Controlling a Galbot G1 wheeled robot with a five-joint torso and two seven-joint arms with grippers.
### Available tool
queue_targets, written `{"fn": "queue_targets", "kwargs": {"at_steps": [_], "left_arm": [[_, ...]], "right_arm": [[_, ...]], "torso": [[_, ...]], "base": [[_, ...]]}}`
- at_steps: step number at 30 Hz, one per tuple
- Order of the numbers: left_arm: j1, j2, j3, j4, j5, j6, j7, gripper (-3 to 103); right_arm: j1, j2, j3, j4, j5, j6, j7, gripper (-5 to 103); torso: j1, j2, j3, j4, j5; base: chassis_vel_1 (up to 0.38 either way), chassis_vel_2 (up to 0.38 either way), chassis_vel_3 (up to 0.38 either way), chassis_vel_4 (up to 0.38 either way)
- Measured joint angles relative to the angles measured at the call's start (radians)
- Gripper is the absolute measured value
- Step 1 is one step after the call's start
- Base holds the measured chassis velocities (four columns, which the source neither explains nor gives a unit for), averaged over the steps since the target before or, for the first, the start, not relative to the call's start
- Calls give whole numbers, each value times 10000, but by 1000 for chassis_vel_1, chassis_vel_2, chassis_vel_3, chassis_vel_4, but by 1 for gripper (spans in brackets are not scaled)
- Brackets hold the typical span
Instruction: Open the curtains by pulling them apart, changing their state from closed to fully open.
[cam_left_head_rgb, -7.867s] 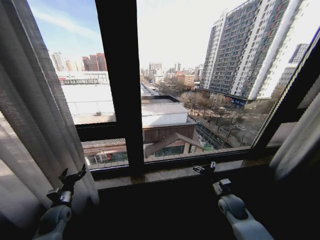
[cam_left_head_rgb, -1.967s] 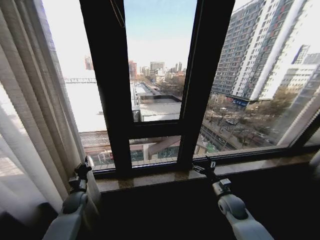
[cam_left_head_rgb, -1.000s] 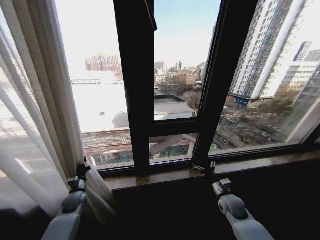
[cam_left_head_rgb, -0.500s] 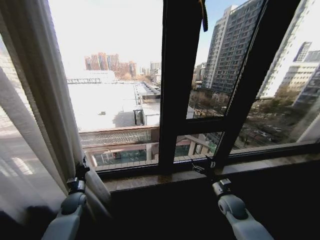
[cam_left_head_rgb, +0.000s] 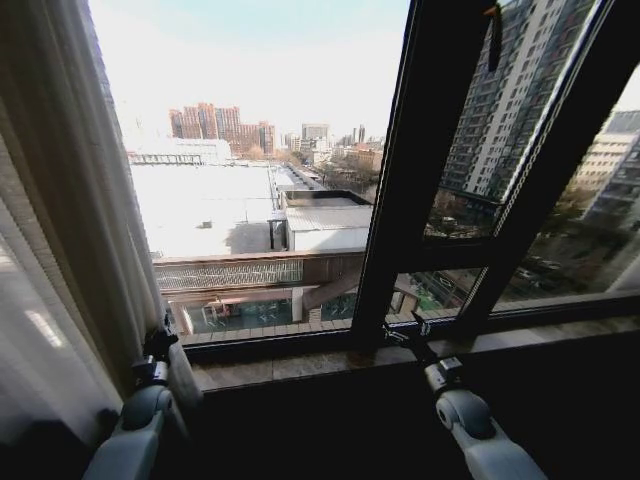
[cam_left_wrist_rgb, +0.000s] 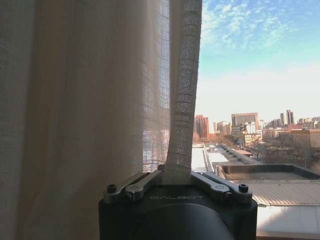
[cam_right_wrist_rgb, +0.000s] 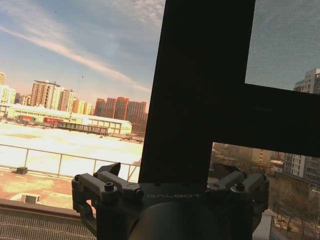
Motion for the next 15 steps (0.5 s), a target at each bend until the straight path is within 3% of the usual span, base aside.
{"fn": "queue_targets", "kwargs": {"at_steps": [7, 15], "left_arm": [[-10, 15, -4, 47, -18, -6, -12, 0], [35, 45, -24, 46, -25, -91, -17, 0]], "right_arm": [[0, -3, 4, 0, 0, 0, 2, 100], [0, 1, 1, 0, 0, 0, 1, 100]], "torso": [[-1, 0, 0, 4, -6], [-3, 3, -3, 5, -6]], "base": [[25, -12, -15, 9], [187, 49, -191, -57]]}}
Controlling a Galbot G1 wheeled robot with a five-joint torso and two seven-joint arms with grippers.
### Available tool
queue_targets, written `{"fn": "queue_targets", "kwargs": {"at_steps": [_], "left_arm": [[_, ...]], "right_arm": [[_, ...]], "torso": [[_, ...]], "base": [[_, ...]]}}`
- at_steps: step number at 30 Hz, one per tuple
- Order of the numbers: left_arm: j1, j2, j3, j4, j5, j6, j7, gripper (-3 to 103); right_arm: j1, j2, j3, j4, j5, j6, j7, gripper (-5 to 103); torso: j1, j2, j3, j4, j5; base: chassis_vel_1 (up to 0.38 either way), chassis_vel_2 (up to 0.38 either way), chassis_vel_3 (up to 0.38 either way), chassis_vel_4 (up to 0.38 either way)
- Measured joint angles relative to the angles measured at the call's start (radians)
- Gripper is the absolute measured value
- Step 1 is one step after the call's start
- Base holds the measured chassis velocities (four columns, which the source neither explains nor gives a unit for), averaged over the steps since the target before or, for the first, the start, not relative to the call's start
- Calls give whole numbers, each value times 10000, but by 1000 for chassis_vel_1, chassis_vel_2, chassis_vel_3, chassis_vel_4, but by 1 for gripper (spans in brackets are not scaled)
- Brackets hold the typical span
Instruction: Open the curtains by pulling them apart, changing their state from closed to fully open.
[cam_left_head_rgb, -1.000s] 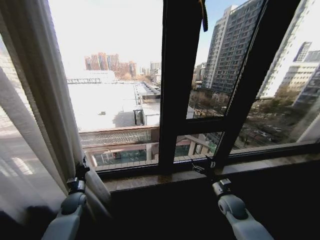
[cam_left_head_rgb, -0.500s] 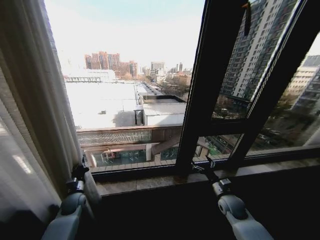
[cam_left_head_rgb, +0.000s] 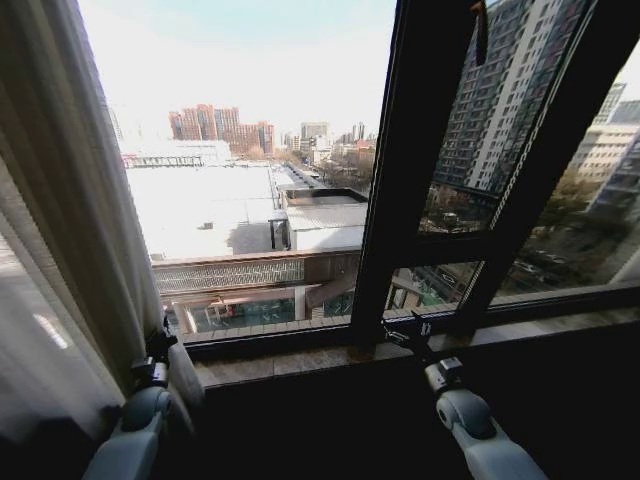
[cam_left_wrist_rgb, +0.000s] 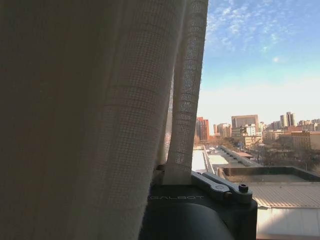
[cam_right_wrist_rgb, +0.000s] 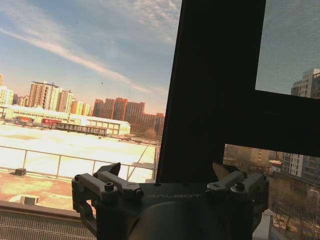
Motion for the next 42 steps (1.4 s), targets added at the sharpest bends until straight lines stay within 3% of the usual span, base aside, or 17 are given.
{"fn": "queue_targets", "kwargs": {"at_steps": [12, 27, 31, 32, 37, 42], "left_arm": [[-30, 207, -81, 89, -39, -3, -179, 0], [-757, 1957, -1068, 1986, -640, -20, -957, 0], [-1458, 2939, -1638, 3789, -966, -147, -1122, 0], [-1458, 2939, -1638, 3789, -966, -147, -1122, 0], [-2250, 3821, -2190, 5986, -967, -170, -1204, 0], [-2511, 4236, -2394, 6920, -950, -4, -1126, 0]], "right_arm": [[0, 0, -1, 0, 0, 0, 1, 100], [0, -1, 0, 0, 0, 1, 2, 100], [0, -2, 1, 0, 0, 0, 3, 100], [0, -2, 1, 0, 0, 0, 3, 100], [0, -1, 0, 0, 0, 0, 2, 100], [0, -1, 0, 0, 0, 0, 2, 100]], "torso": [[6, -4, 4, -4, 1], [4, -3, 3, 1, -5], [3, -2, 1, -5, -4], [3, -2, 1, -5, -4], [3, -2, 2, 3, -2], [3, -2, 2, 4, -4]], "base": [[62, 28, -64, -21], [-3, -2, 3, 1], [0, 0, 0, 0], [0, 0, 0, 0], [0, 0, 0, 0], [0, 0, 0, 0]]}}
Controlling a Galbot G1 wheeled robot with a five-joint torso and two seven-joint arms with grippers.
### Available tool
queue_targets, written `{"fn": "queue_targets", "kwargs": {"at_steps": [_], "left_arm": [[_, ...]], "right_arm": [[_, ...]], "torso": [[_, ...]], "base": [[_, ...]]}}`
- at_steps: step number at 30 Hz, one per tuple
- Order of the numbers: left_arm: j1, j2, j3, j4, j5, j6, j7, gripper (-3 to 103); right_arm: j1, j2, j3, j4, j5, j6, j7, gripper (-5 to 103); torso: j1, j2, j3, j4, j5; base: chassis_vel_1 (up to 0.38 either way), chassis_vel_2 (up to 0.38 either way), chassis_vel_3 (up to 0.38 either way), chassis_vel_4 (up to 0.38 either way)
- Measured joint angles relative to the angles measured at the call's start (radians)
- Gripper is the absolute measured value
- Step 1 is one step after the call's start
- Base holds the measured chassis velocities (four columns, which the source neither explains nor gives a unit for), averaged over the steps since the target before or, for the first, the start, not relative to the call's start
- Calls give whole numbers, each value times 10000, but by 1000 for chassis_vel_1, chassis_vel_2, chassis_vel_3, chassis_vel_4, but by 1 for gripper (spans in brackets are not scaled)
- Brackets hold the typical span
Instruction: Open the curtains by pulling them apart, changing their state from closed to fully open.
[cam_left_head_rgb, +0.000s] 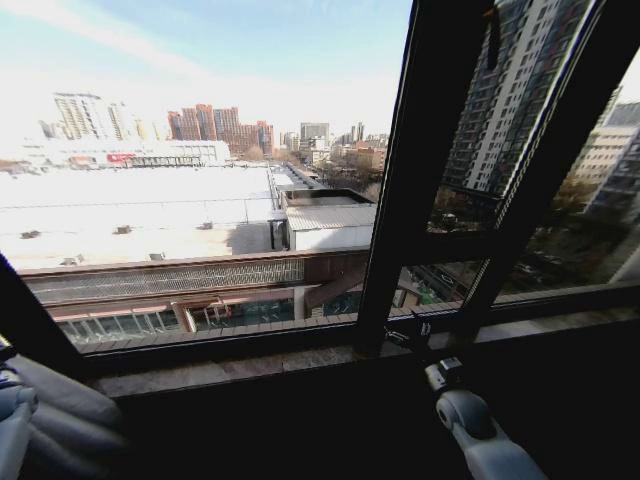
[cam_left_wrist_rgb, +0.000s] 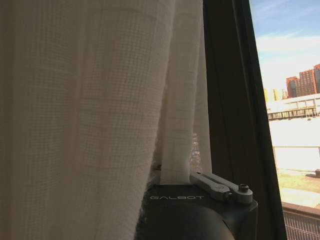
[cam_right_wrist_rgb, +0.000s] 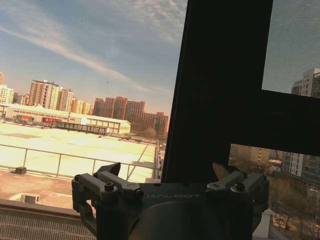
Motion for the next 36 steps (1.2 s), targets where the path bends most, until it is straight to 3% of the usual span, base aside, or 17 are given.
{"fn": "queue_targets", "kwargs": {"at_steps": [7, 16, 19, 25, 26, 28, 30, 31, 32, 34, 36], "left_arm": [[204, -345, 23, -383, 9, 0, 79, 0], [589, -769, 75, -1225, 76, 128, -75, -2], [888, -1073, 0, -1842, 365, 221, -234, 14], [1684, -1840, -358, -3334, 1224, 42, -392, 30], [2157, -2213, -515, -4049, 1453, 16, -413, 41], [2432, -2417, -565, -4431, 1508, 15, -414, 41], [2911, -2778, -593, -5071, 1559, 15, -406, 52], [3256, -3053, -585, -5559, 1584, 15, -382, 52], [3678, -3398, -499, -6214, 1586, -13, -237, 62], [3925, -3608, -405, -6612, 1569, -90, -99, 62], [4294, -3941, -153, -7275, 1484, -312, 296, 73]], "right_arm": [[0, 0, 0, 0, 0, 0, 0, 100], [0, 0, -1, 0, 0, 0, -1, 100], [0, 0, 0, 0, 0, 0, 0, 100], [-1, 0, 0, 0, 0, 0, 0, 100], [-1, 0, 0, 0, 0, 0, 0, 100], [0, 0, 0, 0, 0, 0, 0, 100], [0, 0, 0, 0, 0, 0, -1, 100], [0, 0, 0, 0, 0, 0, 0, 100], [0, 0, 0, 0, 0, 0, -1, 100], [0, 0, 0, 0, 0, 0, 0, 100], [0, 0, 0, 0, 0, 0, -1, 100]], "torso": [[0, 0, 0, -9, -1], [-1, 0, 0, -4, 3], [0, 0, 0, -6, 4], [0, 0, 0, -7, 6], [0, 0, 0, -5, 7], [0, 0, 0, -5, 5], [0, 0, 0, -4, 6], [-1, 0, 0, -3, 4], [0, 0, 0, -2, 4], [-1, 1, 0, -3, 6], [-1, 0, 0, -5, 6]], "base": [[0, 0, 0, 0], [0, 0, 0, 0], [0, 0, 0, 0], [0, 0, 0, 0], [0, 0, 0, 0], [0, 0, 0, 0], [0, 0, 0, 0], [0, 0, 0, 0], [0, 0, 0, 0], [0, 0, 0, 0], [0, 0, 0, 0]]}}
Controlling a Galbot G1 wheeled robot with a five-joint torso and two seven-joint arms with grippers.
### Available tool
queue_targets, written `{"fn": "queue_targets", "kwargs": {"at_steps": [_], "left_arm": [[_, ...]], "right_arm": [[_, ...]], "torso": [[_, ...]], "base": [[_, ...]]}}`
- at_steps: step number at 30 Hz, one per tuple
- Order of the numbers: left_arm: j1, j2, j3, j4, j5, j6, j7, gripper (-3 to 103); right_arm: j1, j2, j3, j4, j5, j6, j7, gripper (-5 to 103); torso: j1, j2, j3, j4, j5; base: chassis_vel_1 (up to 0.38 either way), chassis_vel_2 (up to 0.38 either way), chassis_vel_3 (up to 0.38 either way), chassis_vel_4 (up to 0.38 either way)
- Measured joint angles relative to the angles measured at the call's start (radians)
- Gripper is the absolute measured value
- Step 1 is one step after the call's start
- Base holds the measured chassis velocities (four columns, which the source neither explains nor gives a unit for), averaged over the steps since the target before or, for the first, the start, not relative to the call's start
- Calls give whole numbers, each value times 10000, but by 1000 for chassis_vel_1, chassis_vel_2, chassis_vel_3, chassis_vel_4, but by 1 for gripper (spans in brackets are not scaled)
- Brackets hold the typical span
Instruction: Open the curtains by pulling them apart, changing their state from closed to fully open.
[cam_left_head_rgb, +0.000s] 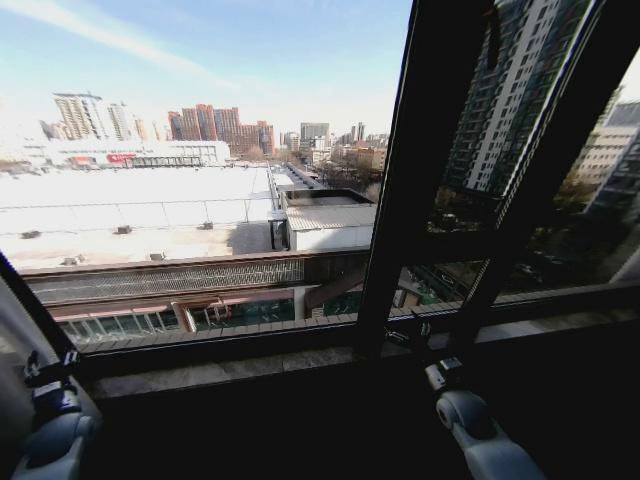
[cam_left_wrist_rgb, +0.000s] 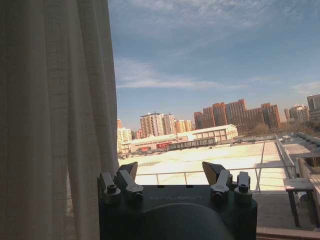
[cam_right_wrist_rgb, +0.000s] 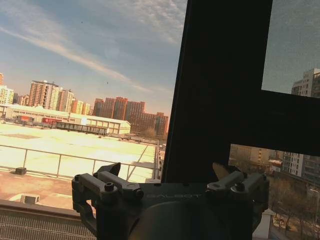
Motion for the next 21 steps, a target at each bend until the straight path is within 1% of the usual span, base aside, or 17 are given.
{"fn": "queue_targets", "kwargs": {"at_steps": [2, 3, 4, 5, 6, 7, 8, 10, 11, 12, 14, 16, 21], "left_arm": [[345, -310, 354, -675, -431, -211, 757, 84], [345, -310, 354, -675, -431, -211, 757, 84], [451, -439, 482, -922, -749, -235, 1163, 89], [499, -526, 545, -1059, -940, -234, 1420, 89], [525, -603, 582, -1155, -1090, -222, 1623, 94], [565, -747, 617, -1301, -1351, -124, 1953, 97], [565, -747, 617, -1301, -1351, -124, 1953, 97], [619, -935, 606, -1514, -1720, 289, 2267, 97], [679, -1024, 571, -1681, -2006, 727, 2392, 98], [679, -1024, 571, -1681, -2006, 727, 2392, 98], [792, -1141, 532, -1911, -2318, 1261, 2625, 98], [913, -1240, 533, -2041, -2463, 1528, 2927, 99], [1000, -1262, 731, -2181, -2463, 1574, 2913, 100]], "right_arm": [[0, 0, 0, 0, 0, 0, 0, 100], [0, 0, 0, 0, 0, 0, 0, 100], [0, 0, 0, 0, 0, 0, 0, 100], [0, 0, 0, 0, 0, 0, 0, 100], [0, 0, 0, 0, 0, 0, 0, 100], [0, 0, 0, 0, 0, 0, 0, 100], [0, 0, 0, 0, 0, 0, 0, 100], [0, 0, 0, 0, 0, 0, 0, 100], [0, 0, 0, 0, 0, 0, 0, 100], [0, 0, 0, 0, 0, 0, 0, 100], [0, 0, 0, 0, 0, 0, 0, 100], [0, 0, 0, -1, 0, 0, 0, 100], [0, 0, 0, 0, 0, 0, 0, 100]], "torso": [[0, 0, 0, -2, 1], [0, 0, 0, -2, 1], [0, 0, 0, -2, 1], [0, 0, 0, -2, 1], [0, 0, 0, -2, 2], [0, 0, 0, -3, 1], [0, 0, 0, -3, 1], [0, 0, 0, -1, 0], [0, 0, 0, -1, -1], [0, 0, 0, -1, -1], [0, 0, 0, 0, 0], [0, 0, 0, 0, -2], [1, 0, 0, 0, -3]], "base": [[0, 0, 0, 0], [0, 0, 0, 0], [0, 0, 0, 0], [0, 0, 0, 0], [0, 0, 0, 0], [0, 0, 0, 0], [0, 0, 0, 0], [0, 0, 0, 0], [0, 0, 0, 0], [0, 0, 0, 0], [0, 0, 0, 0], [0, 0, 0, 0], [0, 0, 0, 0]]}}
